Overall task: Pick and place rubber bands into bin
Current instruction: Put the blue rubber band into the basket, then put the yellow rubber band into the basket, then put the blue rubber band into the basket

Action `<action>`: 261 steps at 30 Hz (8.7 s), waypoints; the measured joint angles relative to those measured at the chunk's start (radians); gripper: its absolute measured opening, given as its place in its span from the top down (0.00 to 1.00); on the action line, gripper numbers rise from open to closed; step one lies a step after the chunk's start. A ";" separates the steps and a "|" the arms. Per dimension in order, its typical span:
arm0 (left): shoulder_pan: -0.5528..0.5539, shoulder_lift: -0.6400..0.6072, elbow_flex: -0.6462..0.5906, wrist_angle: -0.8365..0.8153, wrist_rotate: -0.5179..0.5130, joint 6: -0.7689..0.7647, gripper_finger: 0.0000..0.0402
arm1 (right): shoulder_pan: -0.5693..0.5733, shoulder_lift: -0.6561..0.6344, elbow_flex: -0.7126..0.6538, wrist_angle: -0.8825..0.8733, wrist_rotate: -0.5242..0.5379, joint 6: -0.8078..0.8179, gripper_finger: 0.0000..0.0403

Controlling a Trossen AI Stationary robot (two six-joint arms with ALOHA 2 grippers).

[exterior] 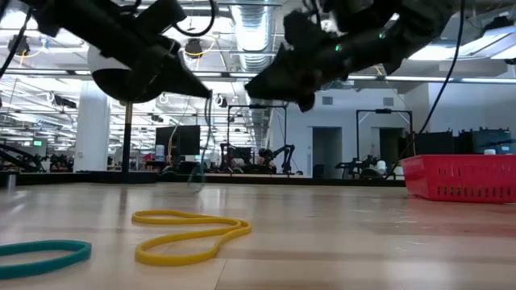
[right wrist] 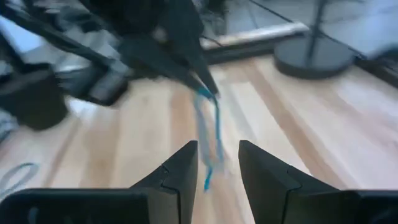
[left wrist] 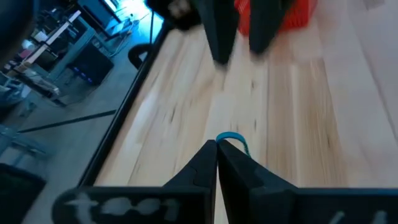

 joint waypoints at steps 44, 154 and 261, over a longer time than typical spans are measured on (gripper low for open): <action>0.104 -0.002 0.025 -0.014 0.070 0.042 0.93 | -0.013 0.263 0.248 -0.094 0.120 -0.104 0.99; -0.362 -0.002 -0.050 -0.092 0.461 -0.420 0.62 | 0.447 0.561 0.715 -0.807 0.191 0.421 0.71; -0.370 -0.002 -0.050 -0.102 0.547 -0.455 0.62 | 0.493 -0.200 0.179 -1.549 0.427 1.256 0.72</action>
